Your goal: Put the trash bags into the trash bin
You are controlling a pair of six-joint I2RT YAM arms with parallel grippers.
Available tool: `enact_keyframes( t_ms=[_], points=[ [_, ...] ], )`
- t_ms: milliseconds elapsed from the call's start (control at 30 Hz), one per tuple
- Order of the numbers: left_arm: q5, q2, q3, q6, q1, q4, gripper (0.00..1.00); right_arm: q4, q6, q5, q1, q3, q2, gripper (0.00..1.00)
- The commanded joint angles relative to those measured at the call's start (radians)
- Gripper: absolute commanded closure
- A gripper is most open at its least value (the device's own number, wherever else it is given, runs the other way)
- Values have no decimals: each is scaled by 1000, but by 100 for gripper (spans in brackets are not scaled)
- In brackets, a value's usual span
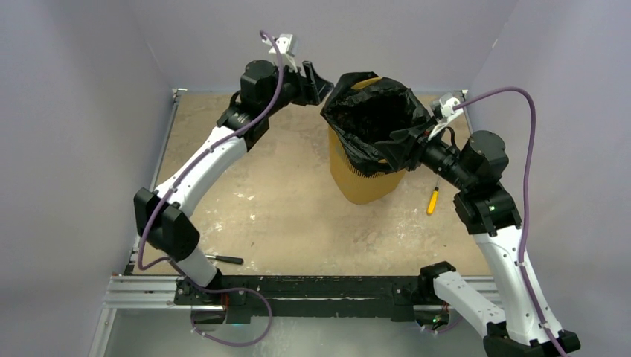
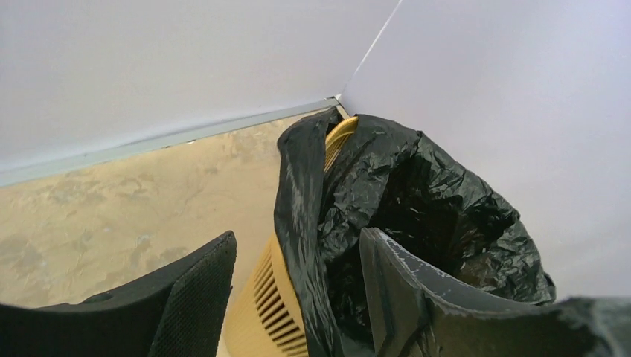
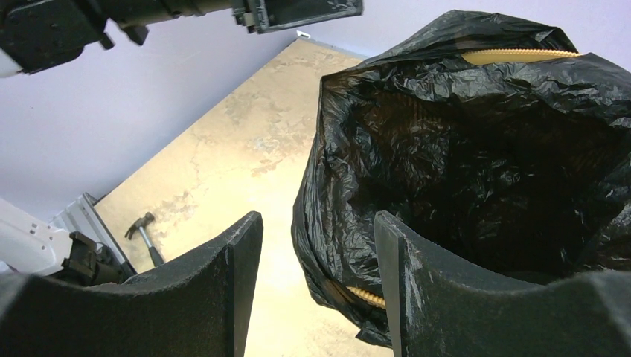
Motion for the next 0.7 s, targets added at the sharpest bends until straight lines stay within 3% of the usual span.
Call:
enact_keyframes(
  t_ms=[0,100,267,533,667],
  points=[
    [154,114,160,121,10,-121,40,35,13,-3,0,-2,-12,40],
    [187,190,300,264,6,-275,41,38,15,-7,-1,-3,-12,40],
    [42,277,483,483,-55,-495,43,43,16,-17,0,-5,-8,40],
    [-71,275,491,613,-106,-479,41,52,17,-18,0,-12,6,40],
    [-111,289,510,616,-109,-494,50,52,18,-18,0,-15,12,40]
  ],
)
